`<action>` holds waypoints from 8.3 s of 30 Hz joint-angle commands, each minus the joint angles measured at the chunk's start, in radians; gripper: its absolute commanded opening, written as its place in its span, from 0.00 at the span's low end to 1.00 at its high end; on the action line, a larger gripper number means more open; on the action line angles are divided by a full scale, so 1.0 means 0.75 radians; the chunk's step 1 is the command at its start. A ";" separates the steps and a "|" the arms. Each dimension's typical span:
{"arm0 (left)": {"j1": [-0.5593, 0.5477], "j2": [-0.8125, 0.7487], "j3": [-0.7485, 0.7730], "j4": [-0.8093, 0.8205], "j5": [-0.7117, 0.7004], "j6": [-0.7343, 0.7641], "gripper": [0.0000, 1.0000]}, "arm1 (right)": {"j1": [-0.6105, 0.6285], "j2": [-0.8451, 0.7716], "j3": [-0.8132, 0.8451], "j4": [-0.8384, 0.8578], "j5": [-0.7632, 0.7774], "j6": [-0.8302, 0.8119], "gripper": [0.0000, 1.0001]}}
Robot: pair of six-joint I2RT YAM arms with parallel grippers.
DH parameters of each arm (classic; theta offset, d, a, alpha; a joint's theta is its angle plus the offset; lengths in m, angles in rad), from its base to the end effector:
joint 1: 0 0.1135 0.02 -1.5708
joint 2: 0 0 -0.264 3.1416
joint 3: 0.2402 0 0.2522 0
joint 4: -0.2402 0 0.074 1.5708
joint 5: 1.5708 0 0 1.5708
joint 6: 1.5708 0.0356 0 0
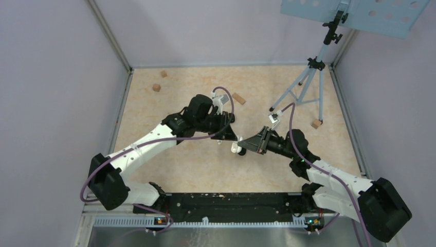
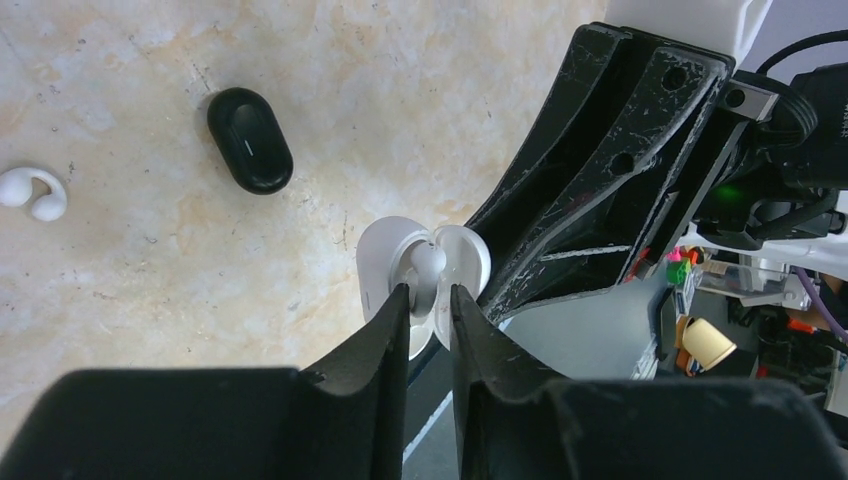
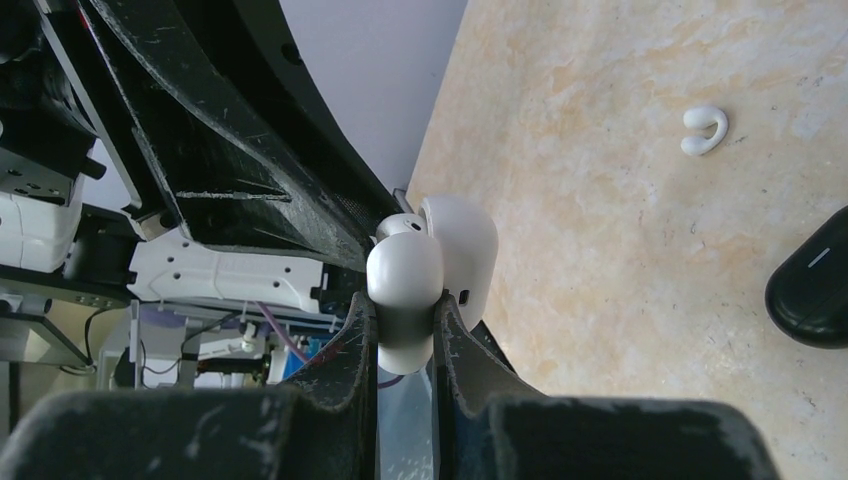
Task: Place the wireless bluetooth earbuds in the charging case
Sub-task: Insert the right earbud into the right side groove of the charging case, then move the left earbud to the center of the board, then pick up the left earbud from the center of the board.
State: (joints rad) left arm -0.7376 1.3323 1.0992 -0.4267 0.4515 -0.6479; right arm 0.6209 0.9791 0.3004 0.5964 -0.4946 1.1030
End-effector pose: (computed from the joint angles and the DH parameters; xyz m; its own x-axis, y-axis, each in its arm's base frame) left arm 0.2068 -0.2089 0.3068 -0.8809 0.0667 -0.4686 0.4122 0.5949 -0.6901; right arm 0.1578 0.1336 0.2169 -0.8306 0.3718 -0.4146 -0.3447 0.2414 0.9071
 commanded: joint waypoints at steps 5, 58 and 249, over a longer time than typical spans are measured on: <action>-0.006 -0.025 0.068 0.023 -0.001 0.024 0.25 | 0.017 0.005 -0.020 0.088 -0.003 0.001 0.00; -0.017 0.034 0.058 0.018 0.129 0.030 0.35 | 0.017 0.020 -0.024 0.098 -0.005 0.008 0.00; -0.225 0.676 0.081 -0.459 -1.351 -0.411 0.28 | 0.013 -0.189 0.042 -0.290 0.084 -0.127 0.00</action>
State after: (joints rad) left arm -0.9112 1.8736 1.2148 -0.7452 -0.5610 -0.9230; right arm 0.6220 0.8555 0.2966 0.3492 -0.4278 1.0142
